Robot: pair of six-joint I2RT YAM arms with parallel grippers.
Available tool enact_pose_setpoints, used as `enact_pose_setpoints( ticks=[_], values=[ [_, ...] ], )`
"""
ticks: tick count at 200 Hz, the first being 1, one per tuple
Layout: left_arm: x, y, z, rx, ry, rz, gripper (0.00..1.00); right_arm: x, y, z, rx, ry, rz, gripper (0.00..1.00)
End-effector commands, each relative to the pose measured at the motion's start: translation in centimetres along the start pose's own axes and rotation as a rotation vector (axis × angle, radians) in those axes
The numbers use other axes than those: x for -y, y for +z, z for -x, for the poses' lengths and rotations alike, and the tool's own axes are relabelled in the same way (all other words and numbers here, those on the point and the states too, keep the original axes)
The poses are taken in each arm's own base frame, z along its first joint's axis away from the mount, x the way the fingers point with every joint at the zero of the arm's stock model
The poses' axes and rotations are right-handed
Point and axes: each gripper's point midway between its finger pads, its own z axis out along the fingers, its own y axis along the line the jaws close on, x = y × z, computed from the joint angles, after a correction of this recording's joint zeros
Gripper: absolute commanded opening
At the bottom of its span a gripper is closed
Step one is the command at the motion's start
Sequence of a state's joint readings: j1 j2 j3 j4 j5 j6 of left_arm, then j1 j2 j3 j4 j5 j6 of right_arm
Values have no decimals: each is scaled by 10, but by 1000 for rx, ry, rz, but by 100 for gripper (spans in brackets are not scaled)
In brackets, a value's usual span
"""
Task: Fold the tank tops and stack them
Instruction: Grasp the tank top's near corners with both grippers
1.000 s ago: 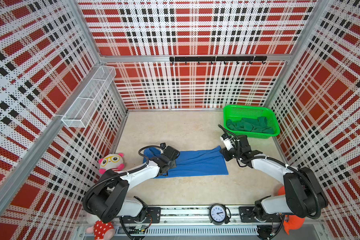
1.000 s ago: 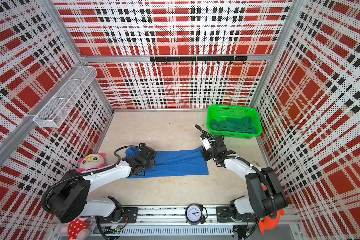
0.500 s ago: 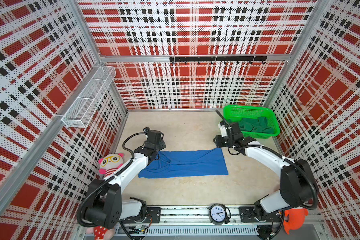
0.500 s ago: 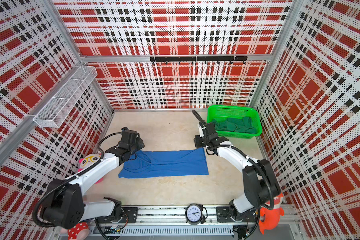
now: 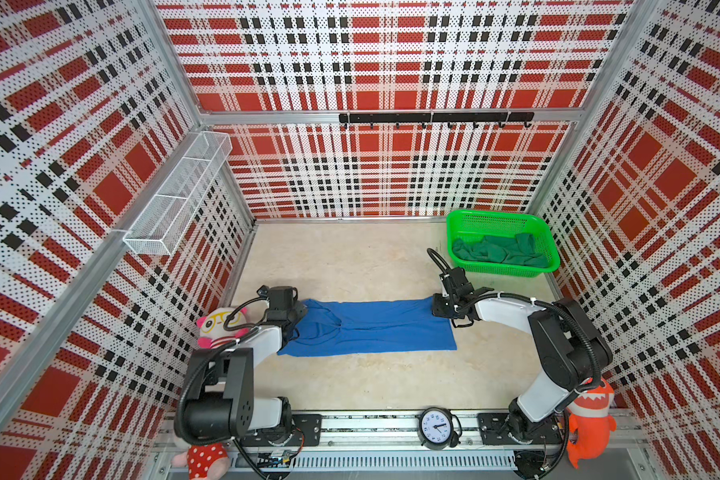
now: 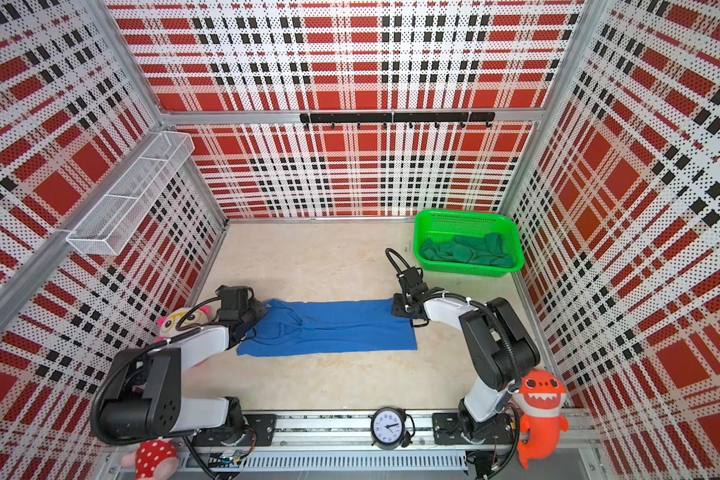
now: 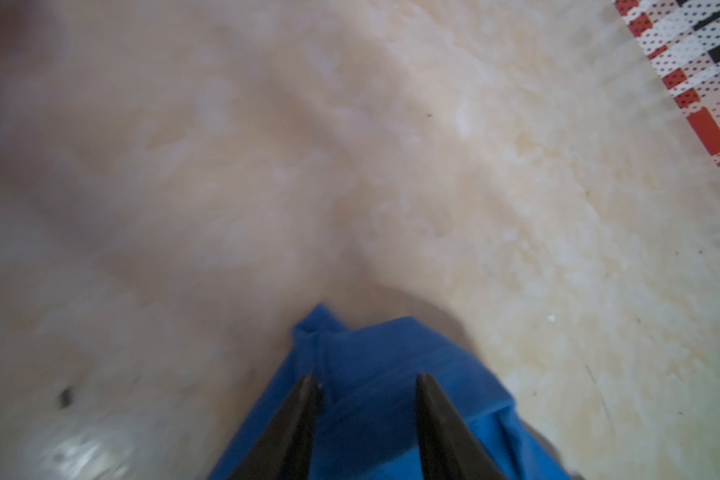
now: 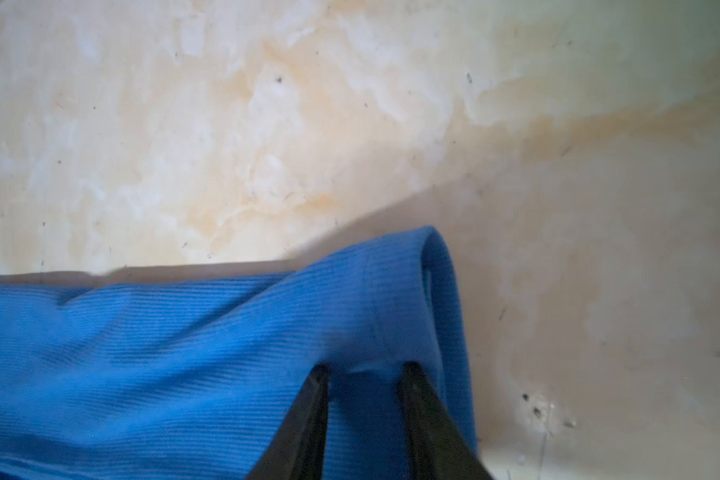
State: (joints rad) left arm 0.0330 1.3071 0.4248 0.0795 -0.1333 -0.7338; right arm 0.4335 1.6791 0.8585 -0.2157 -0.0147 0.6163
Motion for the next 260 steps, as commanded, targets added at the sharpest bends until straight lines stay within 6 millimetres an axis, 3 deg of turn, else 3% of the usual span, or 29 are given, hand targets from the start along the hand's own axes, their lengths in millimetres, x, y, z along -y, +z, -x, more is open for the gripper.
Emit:
enact_pose_setpoints(
  ticks=[1, 24, 42, 65, 90, 110, 124, 147, 182, 213, 239, 260],
  values=[
    [3, -22, 27, 109, -71, -46, 41, 23, 4, -19, -33, 55, -63, 34],
    [2, -46, 52, 196, -75, -40, 41, 25, -4, -17, -14, 54, -68, 34],
    [2, -59, 71, 234, -50, -20, 42, 19, -15, -4, 32, 26, -50, 35],
    [14, -65, 82, 226, -1, -29, 45, 6, -34, 15, 107, -34, -3, 37],
    [52, -54, 66, 134, 84, -107, 46, -7, -37, 23, 117, -81, 51, 36],
    [70, -34, 28, 4, 234, -62, 52, -23, -30, 16, 55, -93, 117, 35],
    [64, -24, 10, -68, 335, 23, 59, -31, -27, 13, 47, -89, 135, 34],
    [51, -12, -7, -119, 378, 69, 66, -26, -19, 10, 36, -47, 87, 33],
    [36, 9, -22, -183, 323, 56, 61, -2, -3, 4, 36, -4, -19, 31],
    [9, 11, -17, -176, 180, 31, 54, 24, 7, -12, 7, 82, -42, 31],
    [-18, 4, -14, -152, 77, 34, 49, 44, 3, -22, 0, 130, -72, 31],
    [-17, 0, -1, -98, 46, 24, 50, 50, -5, -23, 9, 141, -68, 31]
  ],
)
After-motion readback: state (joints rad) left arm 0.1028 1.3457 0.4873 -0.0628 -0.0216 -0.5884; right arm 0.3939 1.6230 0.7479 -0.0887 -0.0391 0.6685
